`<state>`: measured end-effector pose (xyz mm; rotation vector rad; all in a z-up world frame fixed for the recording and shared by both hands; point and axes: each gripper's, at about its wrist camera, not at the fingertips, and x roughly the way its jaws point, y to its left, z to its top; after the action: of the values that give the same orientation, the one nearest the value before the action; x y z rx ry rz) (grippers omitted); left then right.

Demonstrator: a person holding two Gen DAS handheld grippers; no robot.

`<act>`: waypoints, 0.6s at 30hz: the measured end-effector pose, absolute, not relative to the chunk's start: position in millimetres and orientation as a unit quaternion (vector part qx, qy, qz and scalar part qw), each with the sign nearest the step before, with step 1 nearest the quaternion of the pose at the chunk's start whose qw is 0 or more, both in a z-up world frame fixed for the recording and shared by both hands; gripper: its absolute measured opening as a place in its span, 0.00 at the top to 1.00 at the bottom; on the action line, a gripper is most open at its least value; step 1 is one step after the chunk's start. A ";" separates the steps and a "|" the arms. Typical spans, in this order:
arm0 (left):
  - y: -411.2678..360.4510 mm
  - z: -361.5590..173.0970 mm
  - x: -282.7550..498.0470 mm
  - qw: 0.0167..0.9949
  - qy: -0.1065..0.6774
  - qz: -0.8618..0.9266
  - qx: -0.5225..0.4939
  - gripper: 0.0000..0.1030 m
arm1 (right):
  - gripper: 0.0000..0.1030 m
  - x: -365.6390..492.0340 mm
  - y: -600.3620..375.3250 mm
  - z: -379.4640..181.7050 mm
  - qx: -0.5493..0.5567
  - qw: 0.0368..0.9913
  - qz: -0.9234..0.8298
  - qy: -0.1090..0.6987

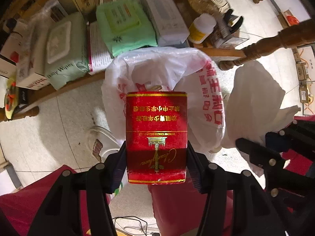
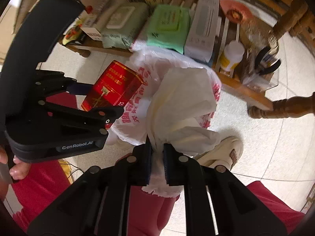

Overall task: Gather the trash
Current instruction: 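Carry the red box and tissue down into the trash bag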

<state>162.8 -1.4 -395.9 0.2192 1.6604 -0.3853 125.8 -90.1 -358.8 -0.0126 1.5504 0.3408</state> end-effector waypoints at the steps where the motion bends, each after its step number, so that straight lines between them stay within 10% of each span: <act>1: -1.9 -401.7 165.1 0.651 0.733 -0.166 0.099 0.47 | 0.89 128.3 -90.9 -367.0 -0.001 0.697 0.151 0.701; 18: 4.8 -464.8 189.7 0.612 0.775 -0.137 0.075 0.47 | 0.89 151.2 -94.4 -439.1 0.032 0.645 0.150 0.748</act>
<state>189.7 4.8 -464.8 0.1736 1.7877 -0.3155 151.2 -94.4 -439.1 0.0734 1.7035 0.3410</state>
